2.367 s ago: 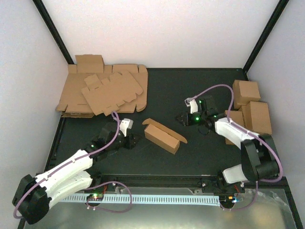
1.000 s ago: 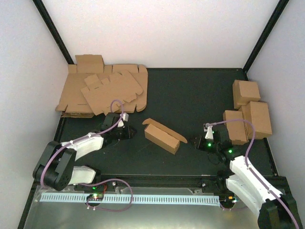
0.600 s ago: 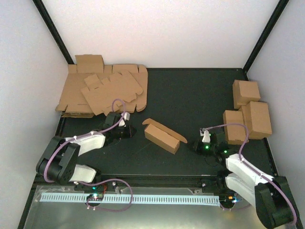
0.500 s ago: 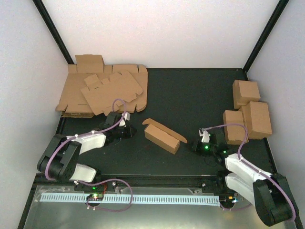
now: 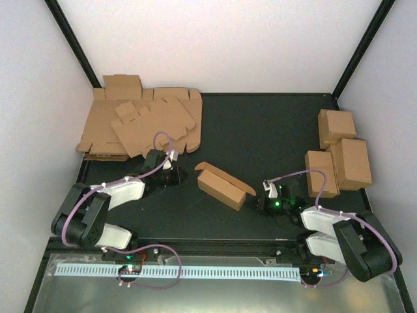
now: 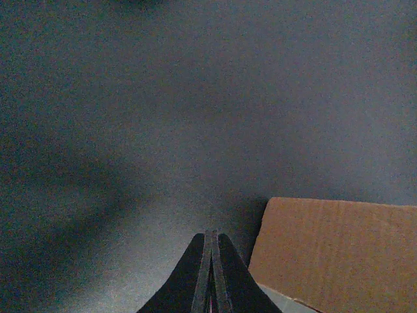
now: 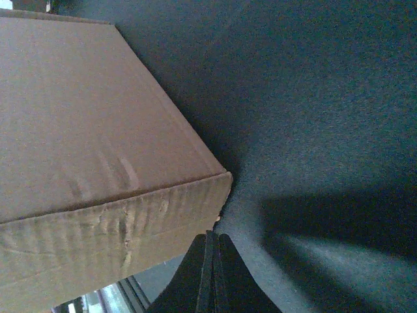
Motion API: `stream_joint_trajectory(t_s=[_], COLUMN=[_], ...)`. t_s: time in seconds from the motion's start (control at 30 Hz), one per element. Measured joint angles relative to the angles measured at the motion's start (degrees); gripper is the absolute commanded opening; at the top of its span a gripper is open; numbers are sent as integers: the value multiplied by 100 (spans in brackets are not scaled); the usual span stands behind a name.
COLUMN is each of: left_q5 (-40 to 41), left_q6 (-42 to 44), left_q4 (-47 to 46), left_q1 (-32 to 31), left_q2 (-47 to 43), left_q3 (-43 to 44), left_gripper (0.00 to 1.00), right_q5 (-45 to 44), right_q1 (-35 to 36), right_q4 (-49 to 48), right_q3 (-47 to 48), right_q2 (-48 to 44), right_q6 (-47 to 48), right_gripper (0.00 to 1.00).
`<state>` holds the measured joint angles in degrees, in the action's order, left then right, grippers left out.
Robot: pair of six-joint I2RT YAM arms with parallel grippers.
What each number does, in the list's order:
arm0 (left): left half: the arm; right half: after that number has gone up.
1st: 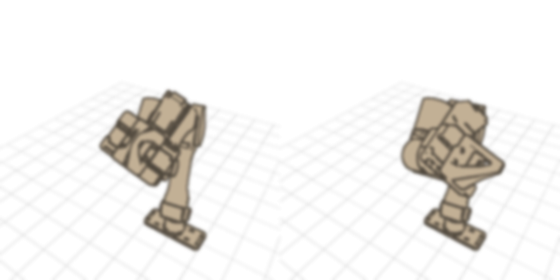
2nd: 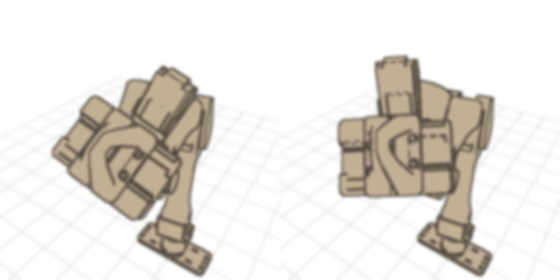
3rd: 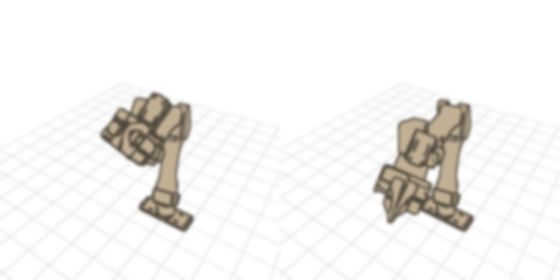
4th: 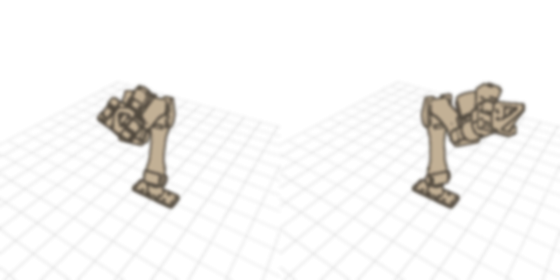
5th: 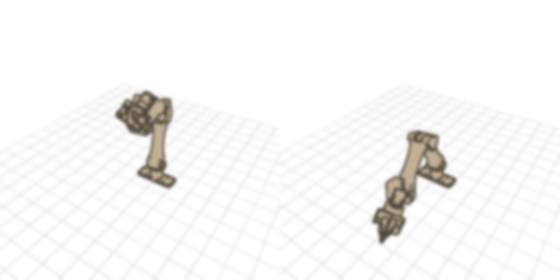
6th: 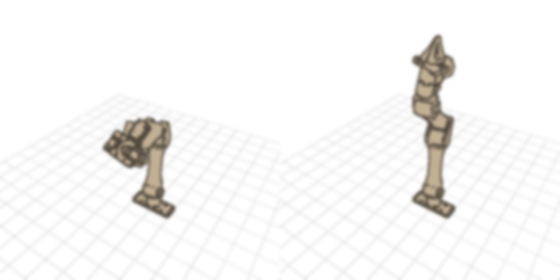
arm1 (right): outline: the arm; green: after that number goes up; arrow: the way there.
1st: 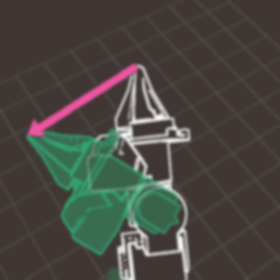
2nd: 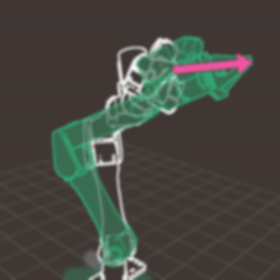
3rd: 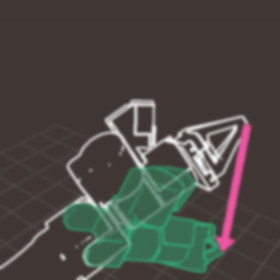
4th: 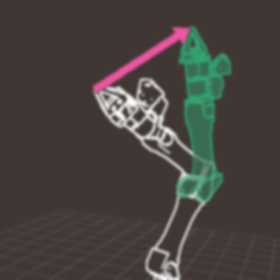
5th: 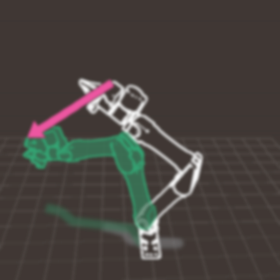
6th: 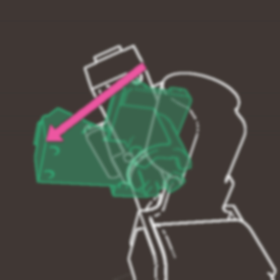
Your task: Fold the paper box
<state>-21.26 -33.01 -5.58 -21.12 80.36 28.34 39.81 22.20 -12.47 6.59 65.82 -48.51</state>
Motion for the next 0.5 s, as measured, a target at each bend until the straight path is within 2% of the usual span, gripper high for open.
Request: stream_joint_trajectory(t_s=[0.33, 0.5], left_q5=[46, 55], left_q6=[92, 136], left_q4=[146, 245], left_q1=[52, 55], left_q2=[-280, -358], left_q3=[15, 20], left_gripper=[2, 1], right_q5=[365, 435], right_q1=[138, 157], right_q4=[-955, -1043], right_q3=[-20, -57], right_q2=[981, 940], right_q6=[-236, -269], right_gripper=[2, 2])
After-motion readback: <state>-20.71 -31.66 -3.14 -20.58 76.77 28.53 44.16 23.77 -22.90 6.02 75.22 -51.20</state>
